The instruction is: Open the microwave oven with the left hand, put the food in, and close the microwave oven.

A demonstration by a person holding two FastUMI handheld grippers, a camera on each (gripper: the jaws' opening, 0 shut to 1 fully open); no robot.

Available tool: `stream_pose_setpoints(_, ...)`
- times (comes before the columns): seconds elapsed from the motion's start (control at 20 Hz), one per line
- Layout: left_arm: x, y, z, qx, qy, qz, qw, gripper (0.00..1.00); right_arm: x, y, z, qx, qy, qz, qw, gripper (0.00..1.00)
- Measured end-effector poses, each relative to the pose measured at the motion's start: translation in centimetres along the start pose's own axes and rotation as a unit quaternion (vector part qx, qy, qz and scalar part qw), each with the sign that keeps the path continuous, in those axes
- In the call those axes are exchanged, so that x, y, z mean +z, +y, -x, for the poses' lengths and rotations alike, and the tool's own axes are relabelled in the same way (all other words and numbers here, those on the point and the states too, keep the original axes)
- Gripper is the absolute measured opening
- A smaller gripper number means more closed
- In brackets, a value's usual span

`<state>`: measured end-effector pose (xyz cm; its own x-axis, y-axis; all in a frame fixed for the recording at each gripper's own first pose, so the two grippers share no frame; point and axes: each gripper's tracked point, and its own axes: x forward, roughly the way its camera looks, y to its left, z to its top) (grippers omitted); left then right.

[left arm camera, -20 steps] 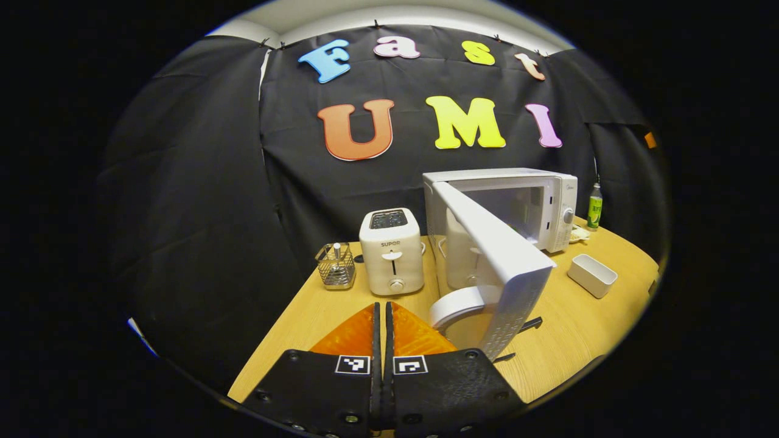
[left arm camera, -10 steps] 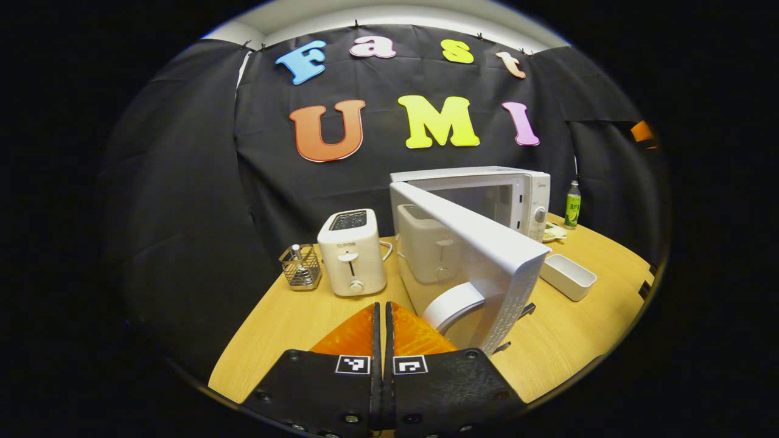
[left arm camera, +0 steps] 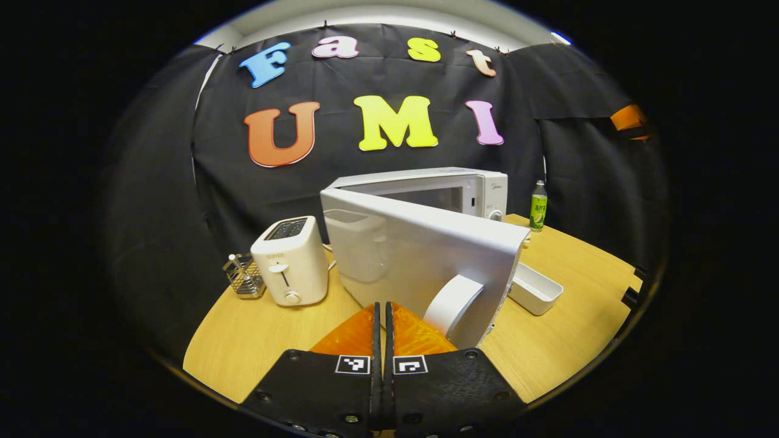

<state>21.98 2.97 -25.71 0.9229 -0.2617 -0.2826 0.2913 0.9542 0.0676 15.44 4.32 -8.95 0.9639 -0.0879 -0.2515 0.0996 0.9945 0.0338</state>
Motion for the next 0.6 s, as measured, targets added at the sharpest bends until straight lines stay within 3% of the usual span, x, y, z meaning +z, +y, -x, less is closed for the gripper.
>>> stream_pose_setpoints(0.6, 4.0, -7.8, -7.7, -0.065, -0.017, -0.027, 0.997, 0.00, 1.0, -2.4, -2.0, 0.001, -0.003, -0.009, 1.000, 0.98)
